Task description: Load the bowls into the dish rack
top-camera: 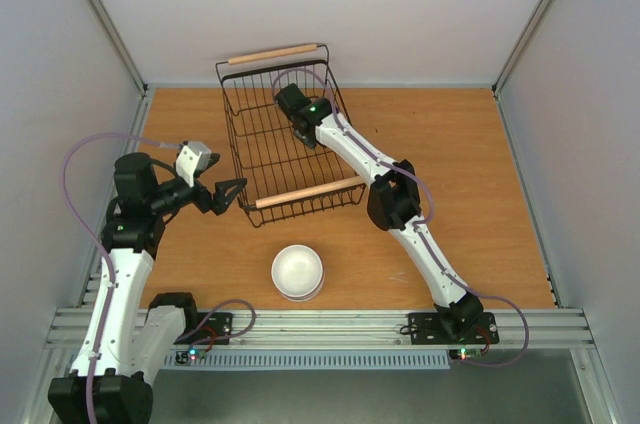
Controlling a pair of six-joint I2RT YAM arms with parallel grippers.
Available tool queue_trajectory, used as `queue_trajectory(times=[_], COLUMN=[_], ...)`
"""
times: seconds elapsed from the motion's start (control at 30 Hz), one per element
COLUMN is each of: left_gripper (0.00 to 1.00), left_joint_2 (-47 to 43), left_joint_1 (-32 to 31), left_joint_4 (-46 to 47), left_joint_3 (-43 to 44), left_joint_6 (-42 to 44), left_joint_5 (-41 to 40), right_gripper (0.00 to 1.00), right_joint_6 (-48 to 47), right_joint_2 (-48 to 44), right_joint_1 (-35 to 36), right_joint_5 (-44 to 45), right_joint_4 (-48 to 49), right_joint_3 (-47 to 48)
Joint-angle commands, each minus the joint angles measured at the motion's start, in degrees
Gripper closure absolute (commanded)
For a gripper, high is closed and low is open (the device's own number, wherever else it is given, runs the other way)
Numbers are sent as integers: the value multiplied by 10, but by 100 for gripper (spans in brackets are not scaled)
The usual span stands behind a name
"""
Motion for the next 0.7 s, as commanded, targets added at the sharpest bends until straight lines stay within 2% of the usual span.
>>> queue_trajectory(times=[0.0,0.13,0.27,0.43,0.47,0.67], left_gripper=[1,1,1,1,1,1], left_joint_2=[-7,-11,-15,-17,-17,-15], left_joint_1=[2,2,2,2,3,3], left_joint_4=[21,19,16,16,16,17], left_joint_3=[-2,-1,0,-1,-1,-3], left_joint_6=[-1,-1,0,4,5,12], left_joint_5=[6,7,3,-3,-4,-13], right_gripper=[83,72,36,4,2,1], right_joint_6=[-37,-37,-33,-19,-16,6], right_joint_2=[-26,-29,-33,-46,-49,-78], right_joint_1=[3,4,4,4,4,4], right_joint_5=[65,47,22,-15,-29,-68], right_joint_4=[33,27,12,5,2,-1], right_joint_3=[-28,-35,-38,-40,-39,-40])
